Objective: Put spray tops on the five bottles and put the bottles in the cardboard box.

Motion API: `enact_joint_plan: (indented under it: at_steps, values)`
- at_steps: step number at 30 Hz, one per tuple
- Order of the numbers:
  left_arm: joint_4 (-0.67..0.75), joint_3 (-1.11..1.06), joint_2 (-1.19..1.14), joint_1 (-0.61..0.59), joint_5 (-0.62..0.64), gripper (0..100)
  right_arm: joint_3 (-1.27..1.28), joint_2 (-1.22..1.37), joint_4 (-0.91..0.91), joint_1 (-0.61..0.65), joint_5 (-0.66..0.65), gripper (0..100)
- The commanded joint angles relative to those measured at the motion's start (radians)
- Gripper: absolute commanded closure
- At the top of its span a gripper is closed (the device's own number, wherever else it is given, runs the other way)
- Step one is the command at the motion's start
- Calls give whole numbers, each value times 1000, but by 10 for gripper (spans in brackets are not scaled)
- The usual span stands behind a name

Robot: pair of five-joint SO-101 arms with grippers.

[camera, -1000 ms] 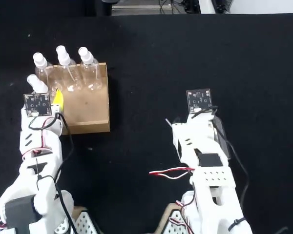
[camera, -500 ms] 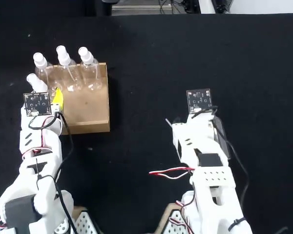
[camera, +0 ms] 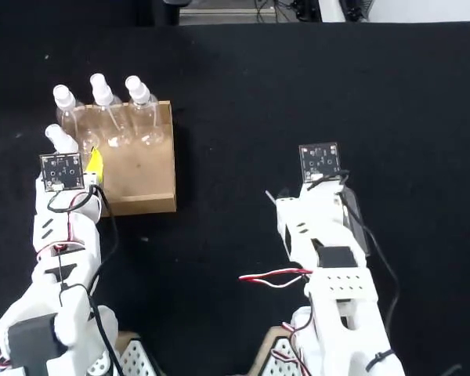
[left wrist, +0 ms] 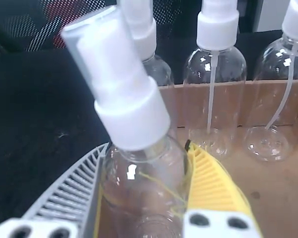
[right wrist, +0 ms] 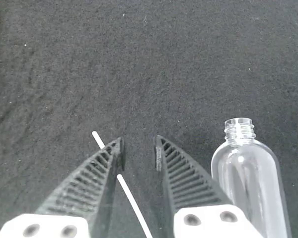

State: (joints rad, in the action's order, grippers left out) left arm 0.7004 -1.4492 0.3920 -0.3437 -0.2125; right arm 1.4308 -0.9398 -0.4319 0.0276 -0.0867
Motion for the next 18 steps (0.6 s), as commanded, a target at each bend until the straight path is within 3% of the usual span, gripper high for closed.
enact_joint_plan:
  at_steps: [1,6,18]
  values:
    - [9,2,5,2,2,815,-10,-19,28,9,-5,917]
    - [9,2,5,2,2,678,-10,-19,28,9,-5,917]
    - [15,2,17,-48,0,671,-10,-19,28,9,-5,917]
